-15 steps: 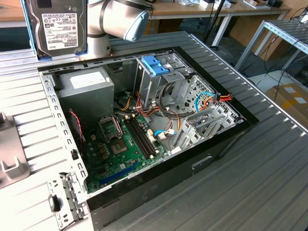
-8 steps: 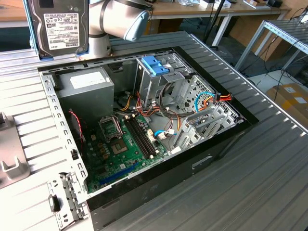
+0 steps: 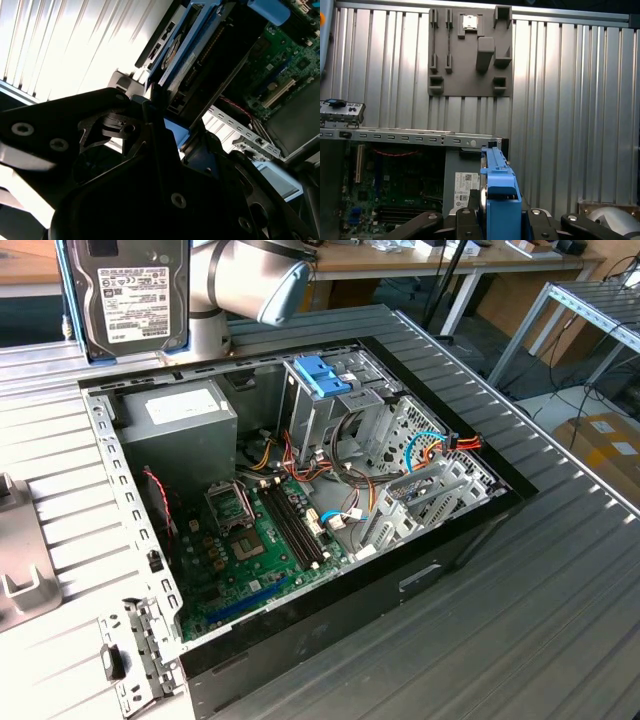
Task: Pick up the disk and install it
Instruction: 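Pick up the disk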
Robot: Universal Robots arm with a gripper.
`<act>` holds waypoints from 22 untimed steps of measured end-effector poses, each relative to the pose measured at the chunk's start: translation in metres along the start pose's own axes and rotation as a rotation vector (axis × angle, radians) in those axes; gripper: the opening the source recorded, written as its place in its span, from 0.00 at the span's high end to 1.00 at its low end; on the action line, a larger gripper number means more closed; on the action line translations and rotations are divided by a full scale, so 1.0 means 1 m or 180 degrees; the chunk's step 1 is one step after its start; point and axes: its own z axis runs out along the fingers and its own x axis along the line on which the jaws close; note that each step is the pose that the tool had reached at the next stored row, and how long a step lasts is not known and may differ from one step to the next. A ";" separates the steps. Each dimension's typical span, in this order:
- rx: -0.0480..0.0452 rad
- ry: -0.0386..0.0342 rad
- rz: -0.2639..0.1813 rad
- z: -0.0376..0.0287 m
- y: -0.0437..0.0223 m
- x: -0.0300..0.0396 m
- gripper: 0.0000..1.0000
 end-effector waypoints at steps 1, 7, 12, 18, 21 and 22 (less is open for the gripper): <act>0.0000 0.0000 0.0000 0.0000 -0.0009 0.0002 0.63; 0.0000 0.0000 0.0000 -0.0002 -0.0053 0.0008 0.63; 0.0000 0.0000 0.0000 -0.0003 -0.0094 0.0012 0.63; 0.0000 0.0000 0.0000 -0.0005 -0.0146 0.0019 0.63; 0.0000 0.0000 0.0000 -0.0006 -0.0168 0.0022 0.63; 0.0000 0.0000 0.0000 -0.0005 -0.0173 0.0023 0.63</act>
